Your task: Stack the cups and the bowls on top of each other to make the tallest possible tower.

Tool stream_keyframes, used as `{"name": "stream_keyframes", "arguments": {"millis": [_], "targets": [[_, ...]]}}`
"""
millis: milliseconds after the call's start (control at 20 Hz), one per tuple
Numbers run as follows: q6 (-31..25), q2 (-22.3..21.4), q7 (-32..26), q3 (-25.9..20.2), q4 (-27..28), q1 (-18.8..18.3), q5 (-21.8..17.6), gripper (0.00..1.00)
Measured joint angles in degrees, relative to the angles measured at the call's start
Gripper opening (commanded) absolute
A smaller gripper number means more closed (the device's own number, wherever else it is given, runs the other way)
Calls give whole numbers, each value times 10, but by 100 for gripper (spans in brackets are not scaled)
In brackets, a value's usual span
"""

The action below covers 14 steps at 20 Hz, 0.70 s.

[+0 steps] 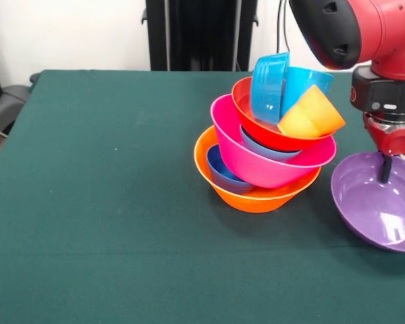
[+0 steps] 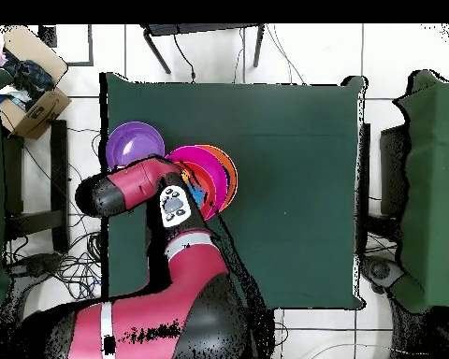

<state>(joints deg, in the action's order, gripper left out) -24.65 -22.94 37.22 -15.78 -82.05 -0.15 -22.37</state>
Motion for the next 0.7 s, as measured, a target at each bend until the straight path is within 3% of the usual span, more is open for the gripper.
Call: {"name": "stream_keyframes", "arguments": {"millis": [700], "targets": [[-35, -47, 0, -2, -12, -6, 8, 0]]}}
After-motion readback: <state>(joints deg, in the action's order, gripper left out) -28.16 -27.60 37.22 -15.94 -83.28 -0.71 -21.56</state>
